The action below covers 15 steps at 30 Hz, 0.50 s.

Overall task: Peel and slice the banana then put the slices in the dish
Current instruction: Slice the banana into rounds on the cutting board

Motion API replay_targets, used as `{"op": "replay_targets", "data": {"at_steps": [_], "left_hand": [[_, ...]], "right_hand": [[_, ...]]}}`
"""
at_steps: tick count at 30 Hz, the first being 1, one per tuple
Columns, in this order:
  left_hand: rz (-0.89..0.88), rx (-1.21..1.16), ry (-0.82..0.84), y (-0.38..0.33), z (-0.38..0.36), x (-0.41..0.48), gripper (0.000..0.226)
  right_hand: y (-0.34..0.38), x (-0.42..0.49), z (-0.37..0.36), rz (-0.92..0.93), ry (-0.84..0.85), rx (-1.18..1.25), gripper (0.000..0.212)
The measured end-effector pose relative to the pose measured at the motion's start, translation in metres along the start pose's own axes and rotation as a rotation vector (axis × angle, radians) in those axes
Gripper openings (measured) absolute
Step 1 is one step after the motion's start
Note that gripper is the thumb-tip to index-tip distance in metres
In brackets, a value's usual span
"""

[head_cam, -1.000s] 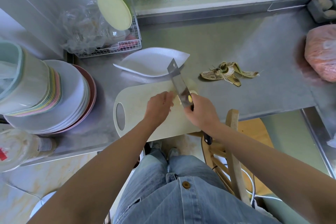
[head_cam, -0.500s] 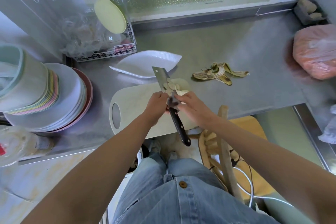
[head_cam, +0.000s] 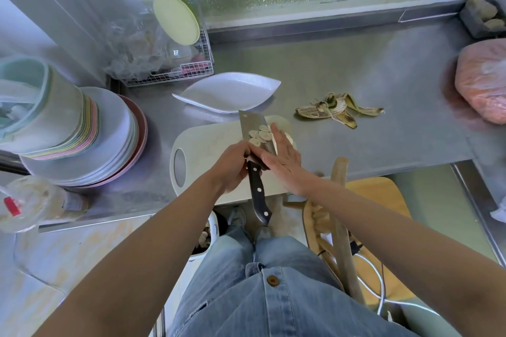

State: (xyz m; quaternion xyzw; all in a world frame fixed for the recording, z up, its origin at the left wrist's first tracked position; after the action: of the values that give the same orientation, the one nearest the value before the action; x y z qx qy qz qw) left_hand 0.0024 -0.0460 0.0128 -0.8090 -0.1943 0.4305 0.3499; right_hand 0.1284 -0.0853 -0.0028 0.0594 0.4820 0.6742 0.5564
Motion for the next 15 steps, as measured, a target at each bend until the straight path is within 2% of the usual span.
{"op": "replay_targets", "data": {"at_steps": [5, 8, 10, 15], "left_hand": [[-0.023, 0.020, -0.042, -0.001, 0.009, 0.002, 0.031], [-0.015, 0.040, -0.050, -0.003, 0.013, 0.003, 0.030], [-0.002, 0.055, -0.053, -0.003, 0.014, 0.004, 0.031], [0.009, 0.064, -0.061, 0.001, 0.016, 0.002, 0.028]], "right_hand": [[0.007, 0.011, -0.005, -0.037, -0.078, -0.034, 0.036], [0.013, 0.015, -0.008, -0.050, -0.123, 0.091, 0.035], [0.011, 0.019, -0.006, -0.094, -0.121, 0.159, 0.035], [-0.013, 0.026, 0.008, -0.233, -0.095, 0.141, 0.032]]}}
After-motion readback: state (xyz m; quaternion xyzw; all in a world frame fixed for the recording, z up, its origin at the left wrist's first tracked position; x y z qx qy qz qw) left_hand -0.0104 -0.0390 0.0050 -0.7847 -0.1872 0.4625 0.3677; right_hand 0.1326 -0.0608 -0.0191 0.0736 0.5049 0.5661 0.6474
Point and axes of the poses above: each hand's wrist, its own x-axis towards the middle knuckle, its own z-axis out of the back of the hand, y = z × x, the point moved 3 cm from there along x, towards the middle knuckle, and after that the axes turned 11 degrees about y, right-handed, at the moved point
